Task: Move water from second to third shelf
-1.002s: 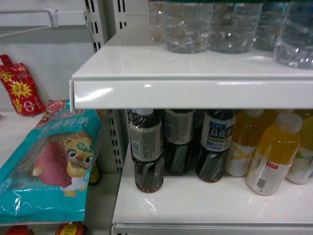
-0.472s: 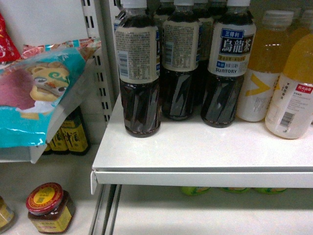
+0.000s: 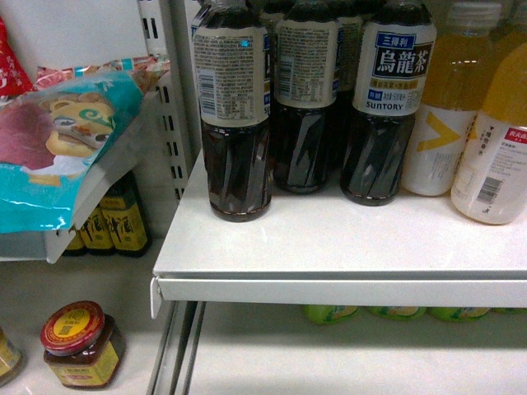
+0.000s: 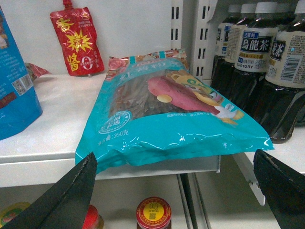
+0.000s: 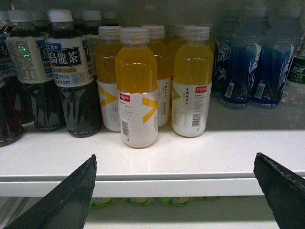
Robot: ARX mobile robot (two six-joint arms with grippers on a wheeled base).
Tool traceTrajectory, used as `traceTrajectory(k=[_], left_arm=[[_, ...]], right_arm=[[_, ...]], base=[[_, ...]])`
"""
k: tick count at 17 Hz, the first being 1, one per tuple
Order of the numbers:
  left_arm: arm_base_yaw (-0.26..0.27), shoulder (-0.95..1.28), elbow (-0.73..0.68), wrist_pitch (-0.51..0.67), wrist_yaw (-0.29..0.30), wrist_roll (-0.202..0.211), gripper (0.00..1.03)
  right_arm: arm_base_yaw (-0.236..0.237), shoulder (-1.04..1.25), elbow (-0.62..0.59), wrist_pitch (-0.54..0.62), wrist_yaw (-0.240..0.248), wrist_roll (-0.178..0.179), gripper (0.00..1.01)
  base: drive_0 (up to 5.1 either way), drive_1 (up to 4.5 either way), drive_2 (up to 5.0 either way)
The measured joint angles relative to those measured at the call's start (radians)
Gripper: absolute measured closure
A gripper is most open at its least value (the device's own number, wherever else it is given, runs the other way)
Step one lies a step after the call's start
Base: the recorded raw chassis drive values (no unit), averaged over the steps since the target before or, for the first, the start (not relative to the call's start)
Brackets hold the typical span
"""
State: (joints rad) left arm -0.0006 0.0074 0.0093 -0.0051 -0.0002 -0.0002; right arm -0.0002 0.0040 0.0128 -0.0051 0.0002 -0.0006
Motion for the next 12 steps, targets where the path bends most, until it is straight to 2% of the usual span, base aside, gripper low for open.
traceTrajectory(k=[12], left_arm=[[0.000, 0.000, 0.000, 0.000, 0.000, 0.000, 0.05]], right_arm=[[0.000, 0.000, 0.000, 0.000, 0.000, 0.000, 0.03]], base=[[0.1, 0.07, 0.1]])
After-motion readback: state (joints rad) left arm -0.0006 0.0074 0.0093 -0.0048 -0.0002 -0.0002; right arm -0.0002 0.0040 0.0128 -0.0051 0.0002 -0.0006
